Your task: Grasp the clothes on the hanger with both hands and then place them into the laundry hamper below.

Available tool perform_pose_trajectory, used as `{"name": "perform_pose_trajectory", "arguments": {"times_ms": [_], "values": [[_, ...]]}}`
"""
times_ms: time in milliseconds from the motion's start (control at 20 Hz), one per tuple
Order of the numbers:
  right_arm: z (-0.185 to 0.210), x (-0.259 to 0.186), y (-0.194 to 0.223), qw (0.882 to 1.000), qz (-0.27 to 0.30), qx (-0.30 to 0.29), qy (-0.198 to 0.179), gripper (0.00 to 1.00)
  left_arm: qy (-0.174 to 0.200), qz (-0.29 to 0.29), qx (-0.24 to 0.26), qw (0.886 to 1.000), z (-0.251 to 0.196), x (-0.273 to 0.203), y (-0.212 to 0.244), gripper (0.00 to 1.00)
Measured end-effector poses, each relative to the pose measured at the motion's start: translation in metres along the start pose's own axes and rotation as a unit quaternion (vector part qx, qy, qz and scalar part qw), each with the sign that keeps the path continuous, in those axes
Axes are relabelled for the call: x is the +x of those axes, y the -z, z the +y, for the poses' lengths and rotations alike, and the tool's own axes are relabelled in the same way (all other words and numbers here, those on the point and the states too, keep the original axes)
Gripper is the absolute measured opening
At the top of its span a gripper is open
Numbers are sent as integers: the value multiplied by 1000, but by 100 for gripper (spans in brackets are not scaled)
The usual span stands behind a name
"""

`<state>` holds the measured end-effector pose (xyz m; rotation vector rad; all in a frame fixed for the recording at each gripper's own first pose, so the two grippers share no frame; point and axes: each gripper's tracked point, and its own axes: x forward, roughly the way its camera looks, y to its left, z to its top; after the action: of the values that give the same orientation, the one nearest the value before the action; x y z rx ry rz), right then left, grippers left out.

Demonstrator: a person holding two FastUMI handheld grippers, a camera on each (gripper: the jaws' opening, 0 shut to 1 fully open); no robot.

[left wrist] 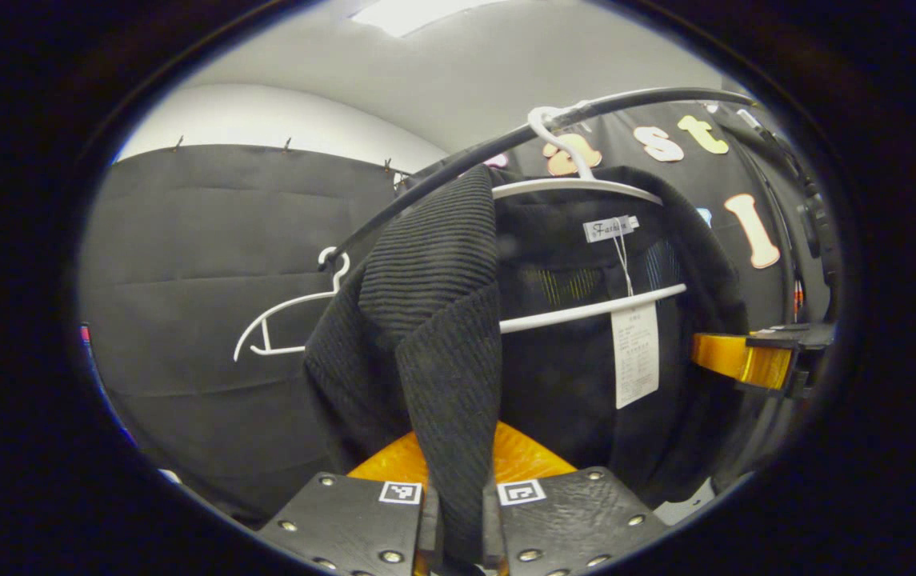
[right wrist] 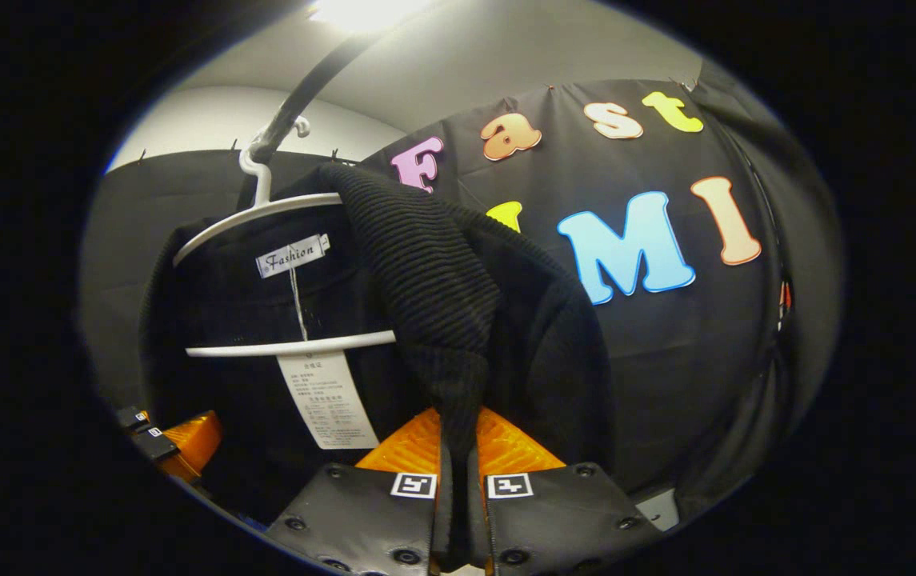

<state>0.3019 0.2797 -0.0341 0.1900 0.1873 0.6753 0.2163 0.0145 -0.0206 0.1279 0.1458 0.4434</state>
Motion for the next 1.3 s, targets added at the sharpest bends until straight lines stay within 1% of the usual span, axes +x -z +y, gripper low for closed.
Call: {"name": "perform_pose_trajectory", "arguments": {"times_ms": [50,100,150,200,300,400,550,600,650,700,750,850,900,1050,1100,1150,1300], "values": [[0,-1,-1,1000,-4,-20,2,9,8,-2,-5,1000,-1,-1,-1,25],[-9,-3,-7,999,-19,-39,22,9,19,-7,-12,1000,-4,0,-4,19],[-12,-12,-15,998,-34,-53,31,2,16,-11,-14,1000,0,-5,-5,12],[-13,-14,-18,996,-49,-62,41,2,10,-21,-14,1000,5,-4,-7,6],[-20,-24,-34,991,-84,-78,70,0,12,-38,-5,999,9,-11,-14,2],[-31,-28,-47,985,-109,-95,96,1,-11,-55,12,998,25,-19,-24,1],[-45,-35,-68,974,-138,-124,127,1,-45,-88,15,995,51,-33,-46,2],[-49,-37,-74,972,-146,-128,133,2,-52,-96,18,994,59,-37,-54,2],[-53,-40,-81,969,-157,-130,138,0,-54,-102,21,993,66,-39,-60,2],[-57,-42,-88,966,-167,-134,148,2,-57,-106,27,992,73,-40,-66,2],[-62,-46,-95,962,-178,-138,156,0,-61,-111,32,991,81,-43,-71,2],[-70,-50,-111,954,-198,-148,170,0,-71,-121,36,990,95,-46,-83,2],[-74,-49,-118,951,-207,-152,175,1,-74,-125,37,989,101,-47,-91,2],[-84,-44,-135,946,-224,-151,180,1,-84,-139,44,986,121,-44,-111,2],[-88,-43,-139,944,-229,-150,182,5,-84,-145,47,985,127,-41,-118,2],[-91,-42,-144,944,-234,-149,182,1,-84,-151,53,984,131,-38,-124,2],[-94,-40,-150,942,-246,-150,174,1,-72,-161,75,981,141,-21,-137,2]]}}
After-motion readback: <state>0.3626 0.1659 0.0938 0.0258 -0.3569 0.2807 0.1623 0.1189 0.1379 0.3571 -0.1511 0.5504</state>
